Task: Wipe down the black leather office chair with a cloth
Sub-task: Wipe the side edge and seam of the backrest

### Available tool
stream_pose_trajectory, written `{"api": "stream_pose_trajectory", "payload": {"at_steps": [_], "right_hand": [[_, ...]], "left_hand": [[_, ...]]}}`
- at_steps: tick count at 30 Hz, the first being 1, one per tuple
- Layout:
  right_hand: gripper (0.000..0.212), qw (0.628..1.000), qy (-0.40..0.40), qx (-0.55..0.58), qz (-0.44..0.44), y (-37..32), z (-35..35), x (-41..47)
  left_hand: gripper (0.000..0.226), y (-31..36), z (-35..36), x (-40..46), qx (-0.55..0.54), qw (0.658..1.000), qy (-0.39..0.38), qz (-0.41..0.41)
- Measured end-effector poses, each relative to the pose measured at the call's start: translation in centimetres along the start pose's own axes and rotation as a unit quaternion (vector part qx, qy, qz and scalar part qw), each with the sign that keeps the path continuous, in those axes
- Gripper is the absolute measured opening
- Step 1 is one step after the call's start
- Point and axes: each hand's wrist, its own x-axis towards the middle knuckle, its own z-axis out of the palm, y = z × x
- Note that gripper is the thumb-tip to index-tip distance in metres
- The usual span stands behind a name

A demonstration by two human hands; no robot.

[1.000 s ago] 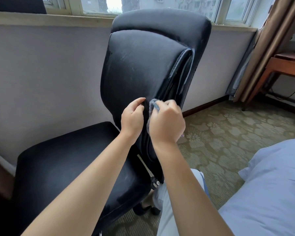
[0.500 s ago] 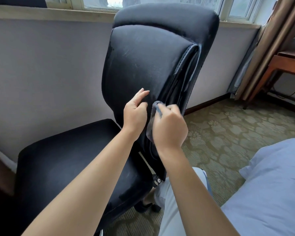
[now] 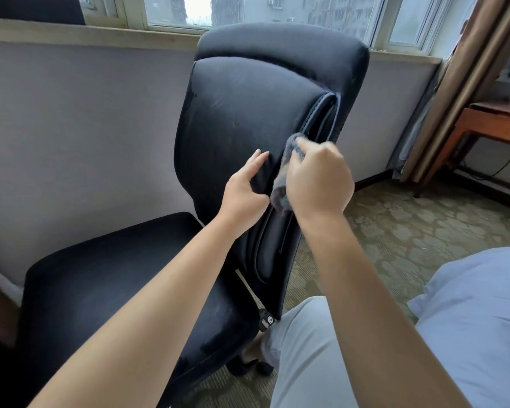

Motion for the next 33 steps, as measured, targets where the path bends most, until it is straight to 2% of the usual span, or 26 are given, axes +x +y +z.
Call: {"api": "stream_pose_trajectory", "payload": {"at_steps": [2, 7, 15, 21, 23, 28, 33], "right_hand": [[0.032, 1.000, -0.003, 0.000, 0.002, -0.2, -0.6, 1.2], [0.037, 0.997, -0.078, 0.018, 0.009, -0.2, 0.6, -1.2], [0.038, 0.999, -0.035, 0.026, 0.018, -1.0, -0.6, 1.4], [0.048, 0.996, -0.087, 0.008, 0.015, -0.6, 0.5, -1.0], [0.048, 0.996, -0.080, 0.022, 0.026, -0.7, 0.7, -1.0], [0.048, 0.998, -0.034, 0.038, 0.030, -1.9, -0.7, 1.8], [0.051, 0.996, -0.070, 0.044, 0.034, -2.2, -1.1, 2.3]], "left_hand": [[0.081, 0.1, 0.1, -0.1, 0.014, 1.000, -0.002, -0.004], [0.077, 0.1, 0.2, 0.2, 0.005, 1.000, 0.006, 0.007], [0.088, -0.1, -1.3, 0.8, 0.047, 0.999, -0.025, -0.013], [0.071, 0.2, -1.1, 1.4, -0.039, 0.998, 0.034, -0.027], [0.067, 0.5, -1.0, 1.1, -0.035, 0.998, 0.039, -0.020], [0.069, 1.7, -0.8, 1.1, -0.039, 0.999, 0.009, 0.005], [0.076, 2.3, -0.5, 2.1, -0.002, 0.999, -0.016, 0.032]]}}
